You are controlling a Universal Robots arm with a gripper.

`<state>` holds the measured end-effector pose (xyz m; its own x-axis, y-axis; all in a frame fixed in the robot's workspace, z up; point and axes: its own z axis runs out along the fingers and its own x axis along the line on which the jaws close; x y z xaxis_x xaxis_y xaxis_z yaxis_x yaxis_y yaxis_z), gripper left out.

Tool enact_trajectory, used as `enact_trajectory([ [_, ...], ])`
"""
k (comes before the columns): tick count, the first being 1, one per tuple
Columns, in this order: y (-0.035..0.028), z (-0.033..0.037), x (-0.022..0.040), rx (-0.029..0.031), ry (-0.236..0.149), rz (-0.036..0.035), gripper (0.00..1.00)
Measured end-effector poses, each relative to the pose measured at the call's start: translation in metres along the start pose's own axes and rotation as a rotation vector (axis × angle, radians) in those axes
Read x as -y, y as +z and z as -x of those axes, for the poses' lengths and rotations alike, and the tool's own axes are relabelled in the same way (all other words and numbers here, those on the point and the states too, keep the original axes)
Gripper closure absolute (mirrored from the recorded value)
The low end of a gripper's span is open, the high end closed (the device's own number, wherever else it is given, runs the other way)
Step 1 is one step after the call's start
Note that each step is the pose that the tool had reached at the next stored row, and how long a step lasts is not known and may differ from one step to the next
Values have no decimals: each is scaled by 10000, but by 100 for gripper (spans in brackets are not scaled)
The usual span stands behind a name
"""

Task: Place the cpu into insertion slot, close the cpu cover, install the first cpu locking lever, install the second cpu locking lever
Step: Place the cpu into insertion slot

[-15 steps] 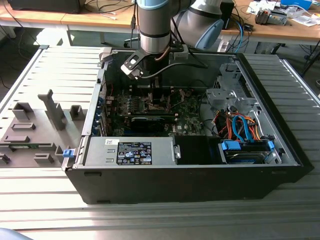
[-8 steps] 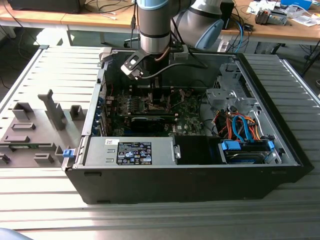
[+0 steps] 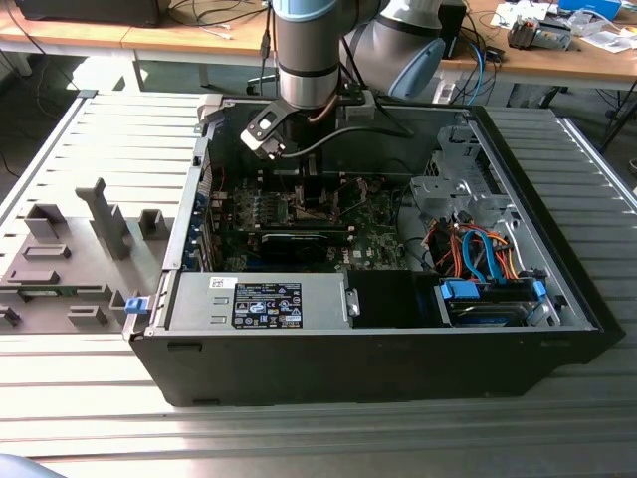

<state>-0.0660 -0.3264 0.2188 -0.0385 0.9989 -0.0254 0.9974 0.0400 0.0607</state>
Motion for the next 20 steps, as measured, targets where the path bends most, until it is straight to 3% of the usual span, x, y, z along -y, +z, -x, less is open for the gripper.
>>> enact_trajectory([
  [14, 23, -1, 1, -1, 1, 1, 46],
  [20, 78, 0, 5, 2, 9, 0, 46],
])
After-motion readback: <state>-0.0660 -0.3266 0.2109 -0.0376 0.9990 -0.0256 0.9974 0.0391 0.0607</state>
